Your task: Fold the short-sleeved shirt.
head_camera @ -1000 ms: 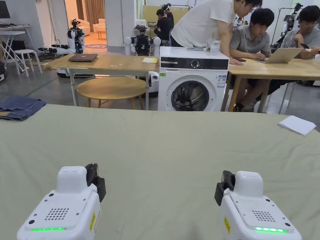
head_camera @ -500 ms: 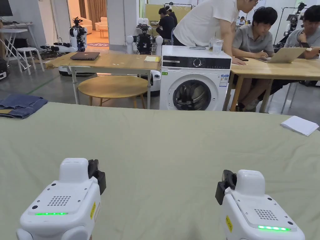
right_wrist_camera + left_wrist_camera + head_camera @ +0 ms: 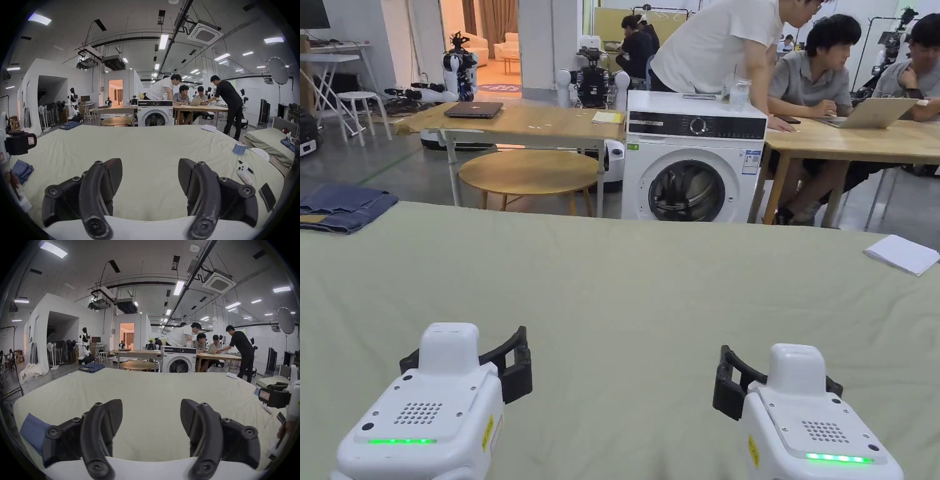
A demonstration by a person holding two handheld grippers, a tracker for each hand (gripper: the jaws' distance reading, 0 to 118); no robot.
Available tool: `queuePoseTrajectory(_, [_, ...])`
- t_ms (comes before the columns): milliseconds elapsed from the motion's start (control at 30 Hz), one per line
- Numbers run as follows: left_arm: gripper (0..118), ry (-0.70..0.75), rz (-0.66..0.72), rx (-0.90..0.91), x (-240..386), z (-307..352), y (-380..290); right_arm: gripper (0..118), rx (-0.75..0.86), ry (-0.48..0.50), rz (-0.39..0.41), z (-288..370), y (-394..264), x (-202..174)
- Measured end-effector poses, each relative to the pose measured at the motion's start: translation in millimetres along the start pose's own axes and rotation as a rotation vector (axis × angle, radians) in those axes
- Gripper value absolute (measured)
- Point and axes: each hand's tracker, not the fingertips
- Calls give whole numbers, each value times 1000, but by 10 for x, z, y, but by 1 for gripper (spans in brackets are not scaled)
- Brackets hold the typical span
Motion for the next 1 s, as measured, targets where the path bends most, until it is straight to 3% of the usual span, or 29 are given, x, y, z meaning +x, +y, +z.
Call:
queuePoseTrajectory(133, [77, -5, 6, 27, -42, 29, 7, 98, -13, -24, -7, -12, -5, 11])
queuePoseTrajectory(533, [77, -53, -71, 57, 1, 31, 122, 98, 6, 7, -34, -2, 42, 21])
queuePoseTrajectory(667, [77, -53, -94, 70, 42, 39, 119, 98, 6, -126, 27, -38, 55, -74])
queuePoseTrajectory(900, [77, -38, -65, 52, 29, 11, 120, 98, -16, -56, 65, -54, 59, -115])
queuePoseTrajectory(1000, [77, -27, -29, 30, 19, 12, 133, 98, -4, -84, 79, -28, 67, -170])
